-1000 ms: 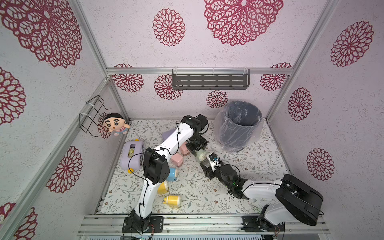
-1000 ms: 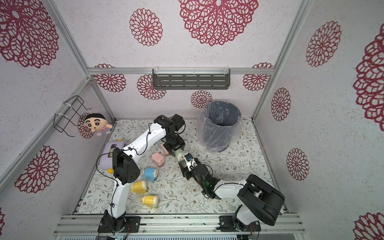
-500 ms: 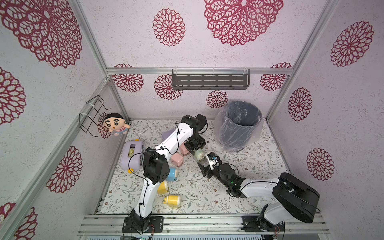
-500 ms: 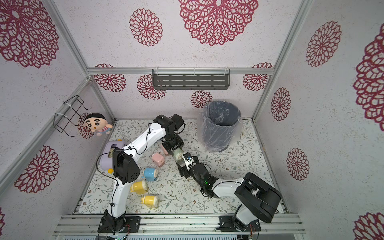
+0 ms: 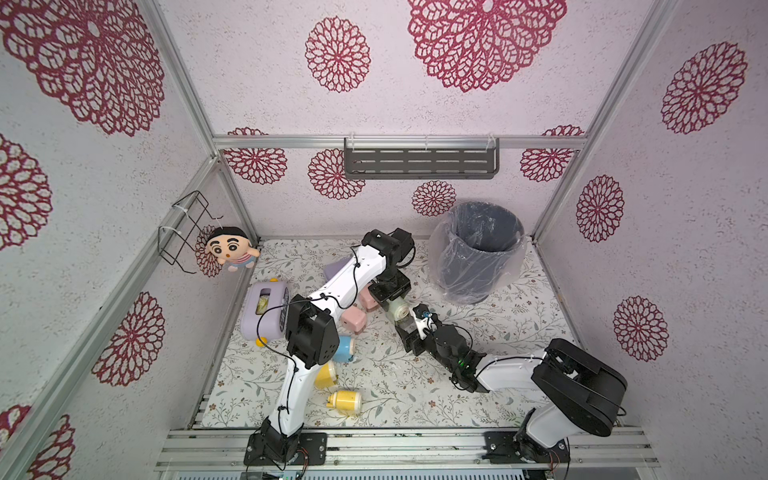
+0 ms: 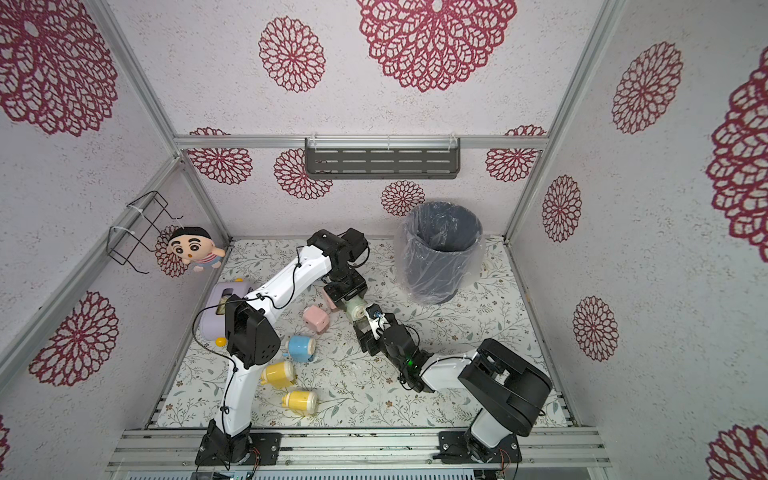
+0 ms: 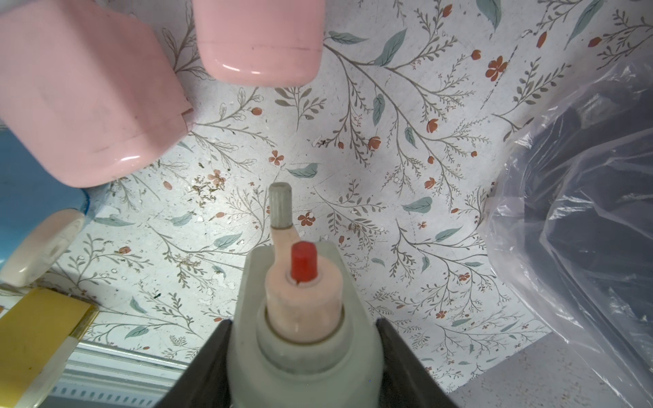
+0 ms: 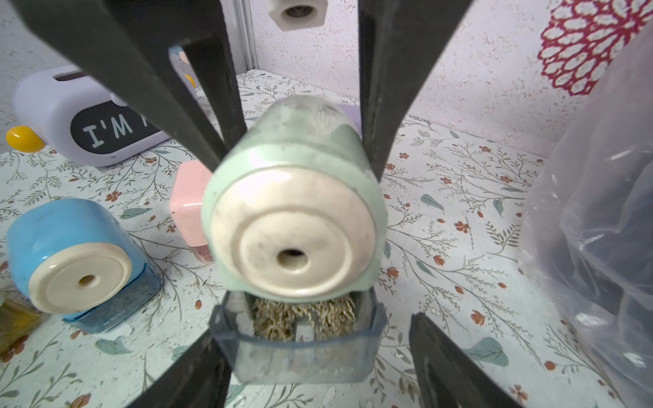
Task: Take out the pencil sharpener tray and clean the shavings
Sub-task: Open the container of the pencil sharpener, then place the pencil sharpener at the center of the board.
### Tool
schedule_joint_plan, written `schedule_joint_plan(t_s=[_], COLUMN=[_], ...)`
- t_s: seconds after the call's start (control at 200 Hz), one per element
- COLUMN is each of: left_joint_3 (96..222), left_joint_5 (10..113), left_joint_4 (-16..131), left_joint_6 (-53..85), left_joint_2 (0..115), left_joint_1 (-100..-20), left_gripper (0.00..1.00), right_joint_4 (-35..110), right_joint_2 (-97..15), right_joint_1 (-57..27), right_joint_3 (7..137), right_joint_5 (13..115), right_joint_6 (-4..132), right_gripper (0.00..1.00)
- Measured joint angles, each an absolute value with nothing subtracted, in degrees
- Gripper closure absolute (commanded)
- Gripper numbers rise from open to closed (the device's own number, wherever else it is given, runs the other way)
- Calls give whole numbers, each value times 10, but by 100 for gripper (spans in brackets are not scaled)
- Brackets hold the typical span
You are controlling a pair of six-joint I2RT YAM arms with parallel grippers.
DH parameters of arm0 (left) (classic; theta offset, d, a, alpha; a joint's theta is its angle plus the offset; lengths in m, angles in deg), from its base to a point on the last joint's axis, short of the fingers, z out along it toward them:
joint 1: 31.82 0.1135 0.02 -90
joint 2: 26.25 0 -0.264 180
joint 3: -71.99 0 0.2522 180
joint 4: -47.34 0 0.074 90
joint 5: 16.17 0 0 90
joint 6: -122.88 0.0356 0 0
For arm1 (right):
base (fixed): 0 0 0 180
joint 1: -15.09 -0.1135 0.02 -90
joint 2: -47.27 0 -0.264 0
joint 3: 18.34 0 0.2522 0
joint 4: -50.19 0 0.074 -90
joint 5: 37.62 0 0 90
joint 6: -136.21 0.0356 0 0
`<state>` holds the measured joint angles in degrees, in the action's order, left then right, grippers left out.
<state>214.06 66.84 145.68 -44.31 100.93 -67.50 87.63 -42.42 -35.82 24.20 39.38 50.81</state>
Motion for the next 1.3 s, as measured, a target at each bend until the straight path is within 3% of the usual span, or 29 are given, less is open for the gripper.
schedule_joint_plan(t_s=[0.305, 0.56, 1.036, 1.301], left_joint_3=[2141, 2141, 2176, 2234], left_joint_5=[669, 677, 722, 742], left_joint_4=[1454, 1456, 1458, 1429], left_joint_6=[-443, -443, -432, -393], left_joint_2=[1009, 1009, 1024, 1094], left_joint_1=[-675, -675, -677, -678], left_gripper=[95, 96, 97, 96], right_joint_4=[879, 889, 885, 838], right_joint_2=[-431, -430, -342, -251], right_joint_1=[-356, -356, -356, -355], right_joint_3=[255, 247, 169, 117], right_joint_5=[412, 418, 404, 354], right_joint_6=[507, 507, 517, 552], right_gripper=[39, 47, 51, 51])
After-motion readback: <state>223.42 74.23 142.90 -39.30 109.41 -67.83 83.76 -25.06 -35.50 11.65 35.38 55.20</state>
